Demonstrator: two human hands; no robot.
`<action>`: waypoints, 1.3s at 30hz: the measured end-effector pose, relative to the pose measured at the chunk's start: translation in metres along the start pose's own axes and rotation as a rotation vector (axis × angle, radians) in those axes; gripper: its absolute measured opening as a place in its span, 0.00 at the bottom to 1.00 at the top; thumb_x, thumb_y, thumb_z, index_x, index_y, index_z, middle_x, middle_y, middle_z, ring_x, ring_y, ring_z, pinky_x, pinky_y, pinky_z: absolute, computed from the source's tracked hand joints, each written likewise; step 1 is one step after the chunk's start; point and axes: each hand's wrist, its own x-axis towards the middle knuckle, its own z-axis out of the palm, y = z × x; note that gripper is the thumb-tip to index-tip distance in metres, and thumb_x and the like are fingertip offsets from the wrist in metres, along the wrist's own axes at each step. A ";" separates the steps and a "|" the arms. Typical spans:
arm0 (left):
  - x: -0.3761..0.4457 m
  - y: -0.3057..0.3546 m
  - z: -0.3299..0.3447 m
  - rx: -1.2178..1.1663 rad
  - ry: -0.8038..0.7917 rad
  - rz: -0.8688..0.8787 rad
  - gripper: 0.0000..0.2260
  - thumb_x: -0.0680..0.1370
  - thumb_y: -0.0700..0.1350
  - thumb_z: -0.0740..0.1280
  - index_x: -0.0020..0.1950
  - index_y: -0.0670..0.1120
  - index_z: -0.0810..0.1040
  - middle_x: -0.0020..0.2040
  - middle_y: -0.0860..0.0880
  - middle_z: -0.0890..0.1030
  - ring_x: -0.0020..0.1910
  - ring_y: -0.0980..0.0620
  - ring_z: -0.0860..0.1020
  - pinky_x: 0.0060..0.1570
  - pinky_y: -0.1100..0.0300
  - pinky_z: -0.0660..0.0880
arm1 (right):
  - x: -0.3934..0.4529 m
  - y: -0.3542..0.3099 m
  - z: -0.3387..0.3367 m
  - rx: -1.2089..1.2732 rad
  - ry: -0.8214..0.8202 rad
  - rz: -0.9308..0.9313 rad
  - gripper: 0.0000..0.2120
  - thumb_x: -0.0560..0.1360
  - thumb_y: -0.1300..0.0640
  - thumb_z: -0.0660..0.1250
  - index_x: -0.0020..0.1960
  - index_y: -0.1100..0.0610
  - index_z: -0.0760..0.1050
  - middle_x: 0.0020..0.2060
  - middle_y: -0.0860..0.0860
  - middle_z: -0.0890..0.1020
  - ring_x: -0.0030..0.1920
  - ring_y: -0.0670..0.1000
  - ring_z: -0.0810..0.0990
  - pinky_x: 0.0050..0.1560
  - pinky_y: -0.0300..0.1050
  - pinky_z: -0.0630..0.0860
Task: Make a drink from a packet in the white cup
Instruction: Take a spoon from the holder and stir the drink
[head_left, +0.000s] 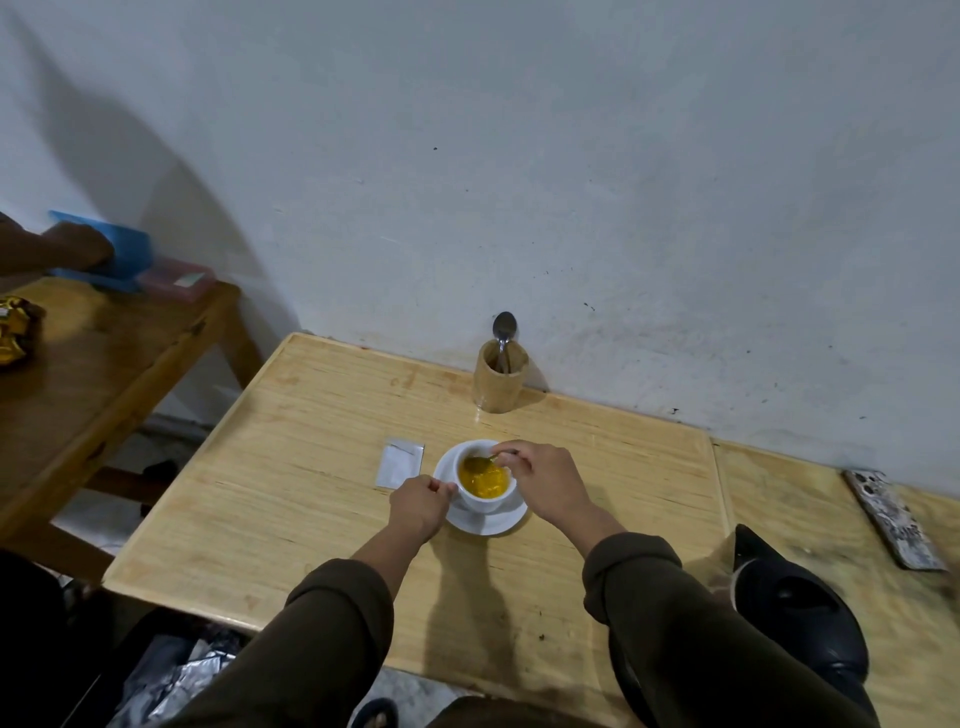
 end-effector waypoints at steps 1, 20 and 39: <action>0.000 0.000 0.000 0.001 0.001 0.001 0.17 0.80 0.51 0.60 0.56 0.40 0.80 0.55 0.40 0.82 0.53 0.43 0.78 0.47 0.59 0.67 | 0.000 0.000 0.001 0.020 -0.015 -0.009 0.11 0.78 0.56 0.61 0.56 0.53 0.81 0.51 0.51 0.85 0.53 0.50 0.81 0.58 0.45 0.75; 0.000 0.000 -0.003 0.012 -0.035 0.004 0.17 0.80 0.52 0.59 0.52 0.41 0.80 0.47 0.43 0.80 0.46 0.46 0.75 0.46 0.59 0.67 | -0.008 -0.003 0.009 0.162 0.000 0.018 0.10 0.77 0.57 0.64 0.55 0.52 0.82 0.49 0.50 0.86 0.48 0.47 0.82 0.52 0.39 0.76; 0.004 -0.010 -0.001 -0.161 -0.065 0.006 0.17 0.79 0.52 0.62 0.57 0.40 0.79 0.57 0.40 0.81 0.58 0.41 0.77 0.57 0.53 0.71 | -0.079 -0.007 0.020 0.592 -0.061 0.453 0.11 0.73 0.54 0.69 0.35 0.57 0.82 0.31 0.48 0.83 0.33 0.43 0.78 0.35 0.35 0.70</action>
